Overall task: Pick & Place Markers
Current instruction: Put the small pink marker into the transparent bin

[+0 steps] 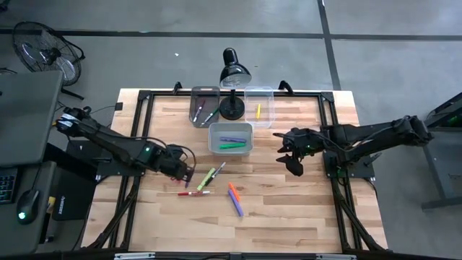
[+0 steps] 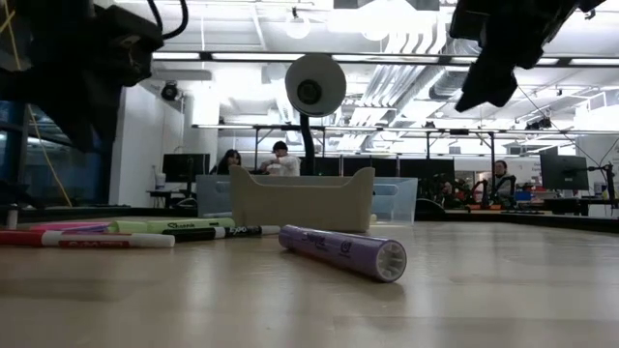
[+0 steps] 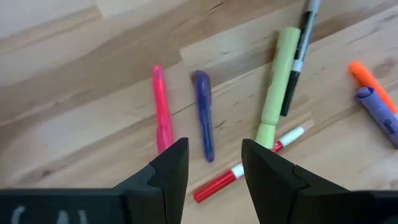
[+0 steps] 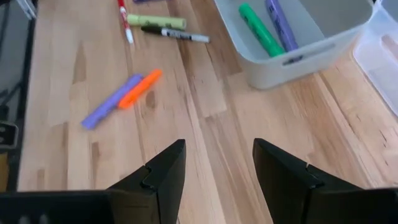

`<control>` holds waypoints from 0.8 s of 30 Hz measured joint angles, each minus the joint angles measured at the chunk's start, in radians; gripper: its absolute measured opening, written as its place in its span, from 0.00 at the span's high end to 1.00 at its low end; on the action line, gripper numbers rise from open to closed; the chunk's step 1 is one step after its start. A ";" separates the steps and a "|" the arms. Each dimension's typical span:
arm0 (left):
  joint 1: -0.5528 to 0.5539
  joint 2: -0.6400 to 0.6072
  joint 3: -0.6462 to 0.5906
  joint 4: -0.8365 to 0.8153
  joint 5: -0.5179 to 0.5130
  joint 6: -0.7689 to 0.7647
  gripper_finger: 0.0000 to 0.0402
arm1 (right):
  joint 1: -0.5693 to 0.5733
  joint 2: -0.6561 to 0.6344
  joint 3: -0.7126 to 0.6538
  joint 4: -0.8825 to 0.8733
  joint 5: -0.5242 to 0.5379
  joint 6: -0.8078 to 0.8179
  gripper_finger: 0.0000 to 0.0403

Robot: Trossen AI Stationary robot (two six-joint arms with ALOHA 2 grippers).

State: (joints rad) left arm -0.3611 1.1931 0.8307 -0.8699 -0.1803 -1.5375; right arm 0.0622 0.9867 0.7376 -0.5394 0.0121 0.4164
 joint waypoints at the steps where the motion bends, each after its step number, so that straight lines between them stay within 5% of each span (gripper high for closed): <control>1: 0.000 0.001 0.000 0.005 0.009 -0.009 0.63 | 0.010 0.000 0.000 -0.015 0.010 0.001 0.56; 11: 0.044 0.094 0.001 -0.112 0.099 -0.046 0.63 | 0.091 -0.002 -0.170 0.191 0.033 0.136 0.56; 24: 0.061 0.269 0.001 -0.039 0.166 0.026 0.63 | 0.136 -0.002 -0.264 0.349 0.033 0.215 0.56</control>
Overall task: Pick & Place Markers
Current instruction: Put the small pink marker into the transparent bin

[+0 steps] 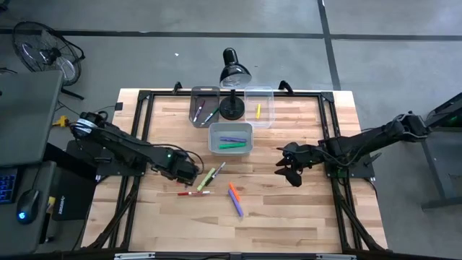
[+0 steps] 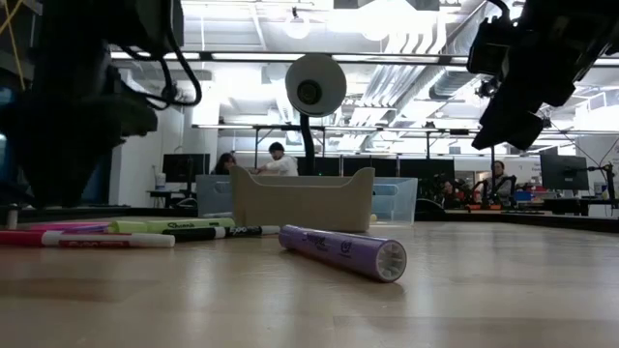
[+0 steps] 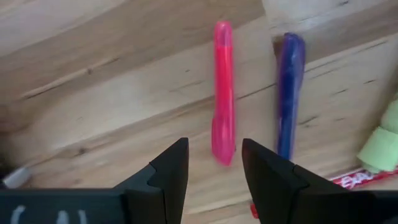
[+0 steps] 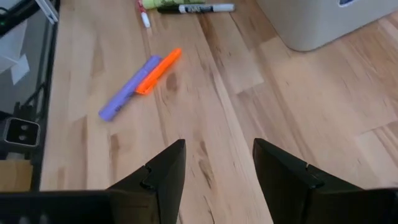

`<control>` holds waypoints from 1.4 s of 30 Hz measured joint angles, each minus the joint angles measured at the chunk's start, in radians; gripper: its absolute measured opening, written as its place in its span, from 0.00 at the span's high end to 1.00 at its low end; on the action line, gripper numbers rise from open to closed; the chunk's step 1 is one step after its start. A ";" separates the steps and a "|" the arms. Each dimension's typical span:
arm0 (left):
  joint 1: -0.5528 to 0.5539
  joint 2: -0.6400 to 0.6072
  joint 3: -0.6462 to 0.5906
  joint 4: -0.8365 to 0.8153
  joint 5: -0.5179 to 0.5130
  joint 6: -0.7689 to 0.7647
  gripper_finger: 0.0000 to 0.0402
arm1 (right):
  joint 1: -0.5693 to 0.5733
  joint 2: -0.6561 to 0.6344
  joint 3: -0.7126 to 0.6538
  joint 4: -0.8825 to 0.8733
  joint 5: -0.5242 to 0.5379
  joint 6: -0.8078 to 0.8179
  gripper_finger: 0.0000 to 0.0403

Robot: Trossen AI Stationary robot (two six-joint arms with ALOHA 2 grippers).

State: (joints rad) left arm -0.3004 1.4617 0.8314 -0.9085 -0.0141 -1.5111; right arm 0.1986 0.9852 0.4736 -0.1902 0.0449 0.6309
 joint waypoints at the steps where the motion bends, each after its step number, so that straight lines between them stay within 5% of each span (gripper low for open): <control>1: 0.000 0.014 0.000 0.011 0.006 0.002 0.63 | 0.000 0.000 0.000 0.004 0.000 0.001 0.56; 22: 0.040 0.144 0.001 0.118 0.032 0.078 0.64 | 0.000 0.001 0.000 0.039 0.007 0.002 0.56; 34: 0.059 0.146 0.001 0.131 0.060 0.142 0.86 | 0.001 0.001 0.000 0.039 0.004 0.002 0.56; 42: 0.058 0.146 0.000 0.130 0.052 0.146 0.88 | 0.001 0.001 0.000 0.039 -0.009 0.020 0.56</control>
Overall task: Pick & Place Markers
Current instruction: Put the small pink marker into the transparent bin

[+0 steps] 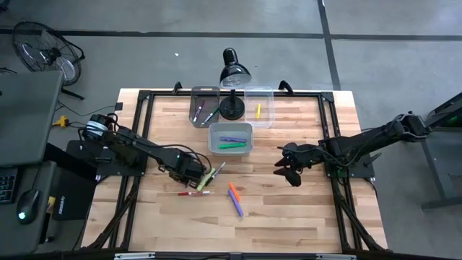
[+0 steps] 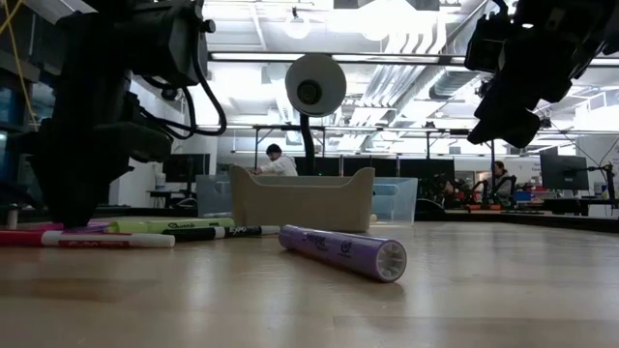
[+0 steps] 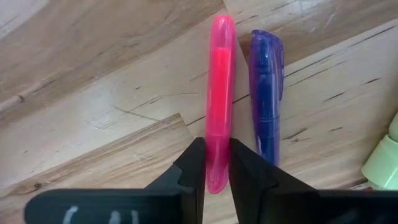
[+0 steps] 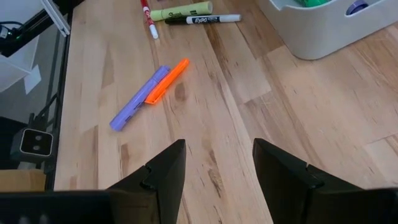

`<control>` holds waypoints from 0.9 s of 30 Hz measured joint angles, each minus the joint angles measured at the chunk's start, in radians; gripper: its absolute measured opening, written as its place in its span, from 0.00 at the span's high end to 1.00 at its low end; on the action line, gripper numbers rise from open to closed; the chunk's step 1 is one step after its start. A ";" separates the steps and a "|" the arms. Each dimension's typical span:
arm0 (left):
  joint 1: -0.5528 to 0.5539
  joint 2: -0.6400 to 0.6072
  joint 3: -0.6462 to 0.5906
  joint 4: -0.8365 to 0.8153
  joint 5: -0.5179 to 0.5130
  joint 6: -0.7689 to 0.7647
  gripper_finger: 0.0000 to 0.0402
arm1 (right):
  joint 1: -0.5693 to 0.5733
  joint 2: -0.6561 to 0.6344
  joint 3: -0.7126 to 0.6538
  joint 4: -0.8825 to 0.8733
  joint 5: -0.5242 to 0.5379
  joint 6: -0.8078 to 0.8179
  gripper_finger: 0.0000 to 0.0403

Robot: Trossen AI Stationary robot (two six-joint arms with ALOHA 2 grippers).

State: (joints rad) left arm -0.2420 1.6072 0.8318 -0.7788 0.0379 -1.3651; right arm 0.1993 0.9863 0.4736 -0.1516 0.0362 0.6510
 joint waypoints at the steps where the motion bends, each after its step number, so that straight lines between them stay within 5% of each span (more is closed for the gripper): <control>1: 0.000 -0.003 0.000 -0.002 -0.002 0.000 0.88 | 0.000 0.000 0.000 0.000 -0.002 0.000 0.56; 27: 0.000 -0.311 0.002 -0.010 -0.193 0.062 0.88 | -0.009 0.000 0.000 0.121 0.036 -0.001 0.56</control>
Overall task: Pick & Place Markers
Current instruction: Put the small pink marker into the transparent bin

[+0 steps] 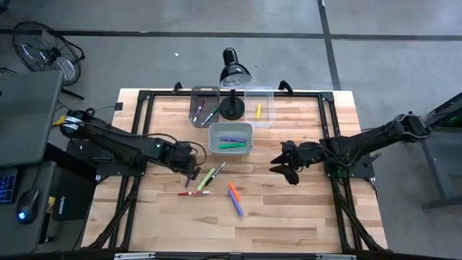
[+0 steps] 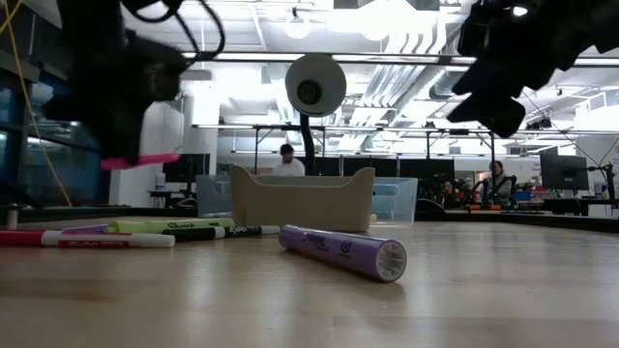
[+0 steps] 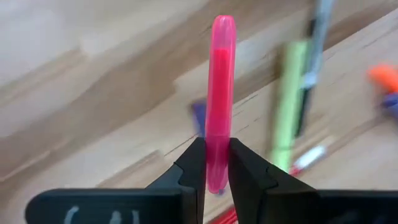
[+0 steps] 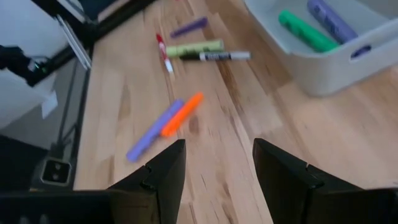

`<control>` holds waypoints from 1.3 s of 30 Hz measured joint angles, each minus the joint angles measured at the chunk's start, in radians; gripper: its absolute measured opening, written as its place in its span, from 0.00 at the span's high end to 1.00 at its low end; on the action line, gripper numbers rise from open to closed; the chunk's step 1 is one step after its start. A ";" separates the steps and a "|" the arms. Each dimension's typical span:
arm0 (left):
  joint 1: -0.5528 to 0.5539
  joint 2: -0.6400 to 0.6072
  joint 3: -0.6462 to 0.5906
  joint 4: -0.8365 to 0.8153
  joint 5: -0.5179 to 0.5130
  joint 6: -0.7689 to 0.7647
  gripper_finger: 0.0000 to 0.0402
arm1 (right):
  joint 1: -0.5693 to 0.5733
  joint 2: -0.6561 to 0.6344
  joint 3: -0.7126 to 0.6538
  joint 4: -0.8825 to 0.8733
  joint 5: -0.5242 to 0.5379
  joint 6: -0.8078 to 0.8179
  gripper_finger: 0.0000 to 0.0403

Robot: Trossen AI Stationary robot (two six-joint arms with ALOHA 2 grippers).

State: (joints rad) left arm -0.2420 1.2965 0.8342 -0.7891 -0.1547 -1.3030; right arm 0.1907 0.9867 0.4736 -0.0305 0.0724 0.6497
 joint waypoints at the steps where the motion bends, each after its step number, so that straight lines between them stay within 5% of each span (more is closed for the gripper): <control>1: 0.000 -0.009 0.006 0.014 -0.018 0.011 0.88 | -0.003 0.000 0.000 0.012 0.001 0.000 0.56; 19: 0.001 -0.028 0.151 0.554 -0.277 0.678 0.88 | -0.056 0.000 0.000 0.341 0.041 -0.109 0.56; 31: 0.068 0.020 0.154 0.775 -0.202 0.774 0.88 | -0.074 0.011 0.028 0.471 0.036 -0.210 0.56; 39: 0.074 0.019 0.155 0.796 -0.196 0.802 0.88 | -0.082 0.139 0.163 0.470 0.070 -0.317 0.56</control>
State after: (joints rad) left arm -0.1682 1.3151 0.9890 0.0071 -0.3508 -0.5014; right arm 0.1091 1.1256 0.6363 0.4390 0.1426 0.3329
